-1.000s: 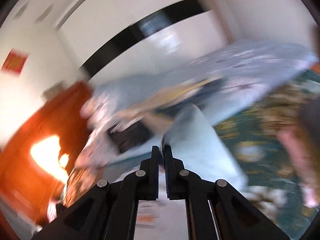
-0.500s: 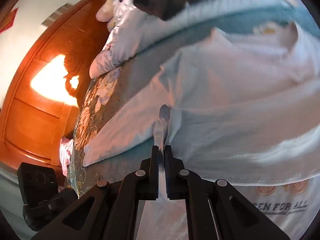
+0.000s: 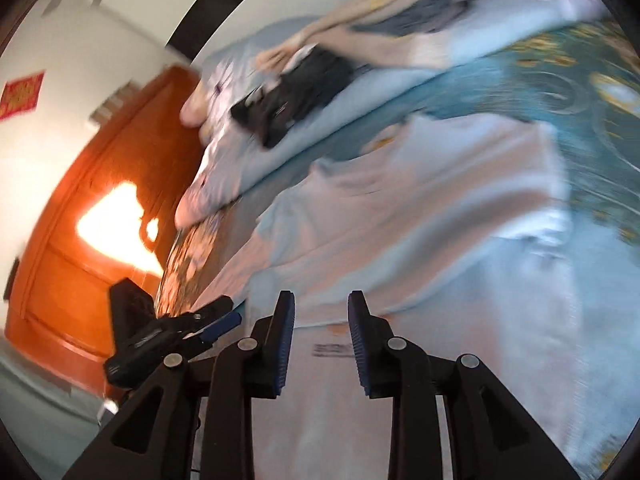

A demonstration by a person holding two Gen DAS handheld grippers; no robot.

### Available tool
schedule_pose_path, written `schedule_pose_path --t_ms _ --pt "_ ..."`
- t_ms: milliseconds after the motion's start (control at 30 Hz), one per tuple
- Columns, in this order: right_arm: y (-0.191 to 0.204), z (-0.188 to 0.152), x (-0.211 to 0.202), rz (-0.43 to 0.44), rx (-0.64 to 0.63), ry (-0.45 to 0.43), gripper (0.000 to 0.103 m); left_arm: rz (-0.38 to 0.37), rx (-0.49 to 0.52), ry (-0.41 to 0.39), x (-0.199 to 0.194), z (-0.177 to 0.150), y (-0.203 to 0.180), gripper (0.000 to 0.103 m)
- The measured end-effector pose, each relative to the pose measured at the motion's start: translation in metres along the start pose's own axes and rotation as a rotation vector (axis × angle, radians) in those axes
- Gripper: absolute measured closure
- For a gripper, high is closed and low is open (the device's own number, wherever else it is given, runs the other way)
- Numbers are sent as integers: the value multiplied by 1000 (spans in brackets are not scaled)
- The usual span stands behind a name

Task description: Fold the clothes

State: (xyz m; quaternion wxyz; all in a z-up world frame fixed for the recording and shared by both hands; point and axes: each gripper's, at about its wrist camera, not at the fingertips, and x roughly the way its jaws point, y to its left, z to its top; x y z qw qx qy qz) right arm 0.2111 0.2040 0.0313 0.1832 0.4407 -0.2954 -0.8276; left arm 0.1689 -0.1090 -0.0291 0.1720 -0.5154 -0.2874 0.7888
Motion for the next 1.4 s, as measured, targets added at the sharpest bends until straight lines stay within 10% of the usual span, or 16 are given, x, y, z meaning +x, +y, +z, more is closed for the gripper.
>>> schedule_pose_path --t_ms 300,467,733,1067,1400 --pt "-55 -24 -44 -9 152 -65 75 220 135 -21 9 -3 -22 69" --pt "-67 -31 -48 1 188 -61 75 299 291 -34 9 -12 -42 70" --pt "-78 -34 -49 16 247 -67 75 354 247 -49 14 -1 -31 97" --pt "-77 -10 -36 -204 108 -85 75 304 413 -246 -31 43 -85 100" --pt "-69 20 5 -408 -74 -44 59 222 204 -144 7 49 -9 100"
